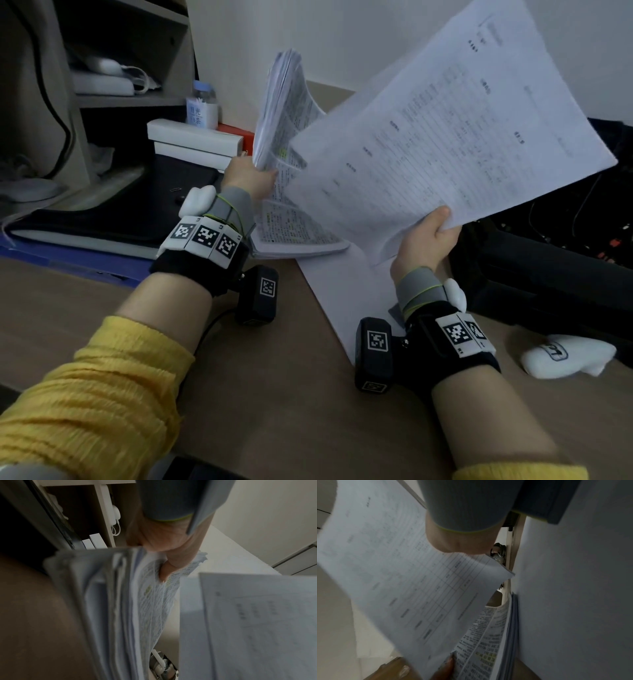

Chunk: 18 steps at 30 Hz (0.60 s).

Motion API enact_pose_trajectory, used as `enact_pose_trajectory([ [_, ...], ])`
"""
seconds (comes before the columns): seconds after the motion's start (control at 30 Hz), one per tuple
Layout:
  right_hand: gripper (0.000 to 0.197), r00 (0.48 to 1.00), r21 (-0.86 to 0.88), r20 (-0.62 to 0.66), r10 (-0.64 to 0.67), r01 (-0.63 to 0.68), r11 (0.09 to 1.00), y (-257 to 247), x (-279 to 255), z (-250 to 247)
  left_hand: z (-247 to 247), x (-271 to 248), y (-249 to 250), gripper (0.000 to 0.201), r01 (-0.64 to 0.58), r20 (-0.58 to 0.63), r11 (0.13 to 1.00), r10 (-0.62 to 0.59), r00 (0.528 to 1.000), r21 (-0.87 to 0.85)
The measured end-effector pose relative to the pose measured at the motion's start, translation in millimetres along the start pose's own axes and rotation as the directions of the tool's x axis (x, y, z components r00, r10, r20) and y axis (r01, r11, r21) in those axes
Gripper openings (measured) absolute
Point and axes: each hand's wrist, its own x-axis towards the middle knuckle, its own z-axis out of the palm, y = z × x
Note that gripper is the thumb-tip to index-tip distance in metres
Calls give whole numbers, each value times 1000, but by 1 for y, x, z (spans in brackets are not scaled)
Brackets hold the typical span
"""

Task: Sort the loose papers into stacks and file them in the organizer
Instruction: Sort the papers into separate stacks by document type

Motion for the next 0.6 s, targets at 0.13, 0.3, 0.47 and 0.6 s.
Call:
enact_pose_trajectory([
  [0.13,24,1000,-58,6,27,-27,998,1,0,2,-1,-1,2,39,-1,30,1000,2,1000,-28],
  [0.3,10,992,-105,75,99,-91,990,-7,-6,6,2,-3,2,34,13,78,995,-5,997,-99],
  [0.47,7,984,-148,78,161,-148,978,-2,-5,8,5,-10,12,33,47,251,991,-14,968,-129],
  [0.6,20,979,-246,87,182,-156,957,4,-5,6,16,-12,13,86,73,342,964,20,940,-256],
])
